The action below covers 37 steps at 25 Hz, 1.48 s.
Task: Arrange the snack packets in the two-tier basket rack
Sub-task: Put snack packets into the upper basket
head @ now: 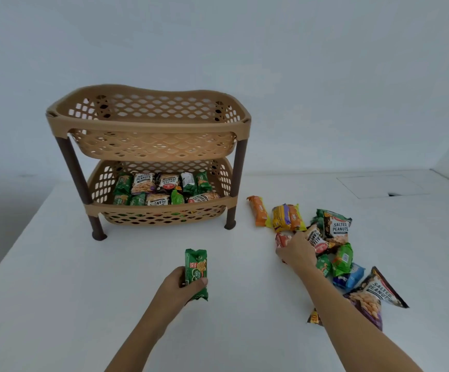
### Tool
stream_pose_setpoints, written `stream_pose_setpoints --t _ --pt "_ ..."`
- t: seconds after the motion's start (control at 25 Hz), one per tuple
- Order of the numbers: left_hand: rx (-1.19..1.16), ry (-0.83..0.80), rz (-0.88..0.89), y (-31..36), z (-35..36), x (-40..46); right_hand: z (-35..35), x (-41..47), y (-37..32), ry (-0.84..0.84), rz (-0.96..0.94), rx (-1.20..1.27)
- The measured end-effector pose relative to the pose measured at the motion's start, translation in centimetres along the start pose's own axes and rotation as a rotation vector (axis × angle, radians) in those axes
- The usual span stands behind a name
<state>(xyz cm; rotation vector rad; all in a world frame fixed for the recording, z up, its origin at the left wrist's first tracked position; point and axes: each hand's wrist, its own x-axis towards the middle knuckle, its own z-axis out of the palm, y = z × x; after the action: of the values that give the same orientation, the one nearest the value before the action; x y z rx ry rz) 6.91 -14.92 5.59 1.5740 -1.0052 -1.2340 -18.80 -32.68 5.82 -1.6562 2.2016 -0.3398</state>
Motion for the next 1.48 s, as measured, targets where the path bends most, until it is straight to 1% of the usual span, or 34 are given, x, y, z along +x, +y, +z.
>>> stream_pose_setpoints --t 0.16,0.32,0.44,0.52,0.56,0.64,0.72,0.8,0.92,0.96,1.08,1.24,1.36,1.48 --pt "0.018 0.097 0.131 5.4 -2.4 0.6 -1.7 -1.6 -3.7 0.207 -0.161 0.331" --pt "0.008 0.097 0.348 14.1 -5.5 1.3 -7.0 -3.6 -9.7 0.328 -0.311 0.628" --pt "0.073 0.117 0.491 20.6 -8.6 2.4 -12.2 -4.4 -15.1 0.325 -0.461 0.826" --pt "0.091 0.163 0.520 24.5 -11.3 4.3 -15.1 -4.1 -19.3 0.279 -0.548 0.869" --pt "0.112 0.192 0.512 26.2 -13.0 5.6 -16.2 -3.6 -21.4 0.226 -0.587 0.861" --pt "0.178 0.250 0.448 29.1 -16.8 8.7 -17.7 -2.3 -26.3 0.076 -0.638 0.801" --pt "0.284 0.292 0.318 30.5 -20.4 12.0 -18.1 -0.8 -31.0 -0.053 -0.668 0.630" --pt "0.456 0.321 0.159 30.9 -23.2 15.3 -17.4 0.5 -35.3 -0.160 -0.673 0.454" --pt "0.660 0.281 -0.068 31.0 -25.3 19.5 -15.1 2.1 -41.1 -0.426 -0.612 0.406" --pt "0.711 0.252 -0.111 31.1 -25.5 20.7 -14.2 2.5 -42.7 -0.459 -0.605 0.339" --pt "0.883 0.195 -0.192 31.9 -26.0 23.9 -11.0 3.0 -47.3 -0.470 -0.646 0.114" --pt "0.987 0.150 -0.269 31.9 -25.8 26.6 -6.3 2.7 -51.0 -0.518 -0.662 -0.131" --pt "1.015 0.159 -0.314 31.4 -26.1 27.5 -4.5 2.9 -51.7 -0.540 -0.640 -0.133" --pt "0.984 0.181 -0.331 31.3 -26.7 27.3 -4.9 3.4 -51.5 -0.605 -0.612 -0.053"
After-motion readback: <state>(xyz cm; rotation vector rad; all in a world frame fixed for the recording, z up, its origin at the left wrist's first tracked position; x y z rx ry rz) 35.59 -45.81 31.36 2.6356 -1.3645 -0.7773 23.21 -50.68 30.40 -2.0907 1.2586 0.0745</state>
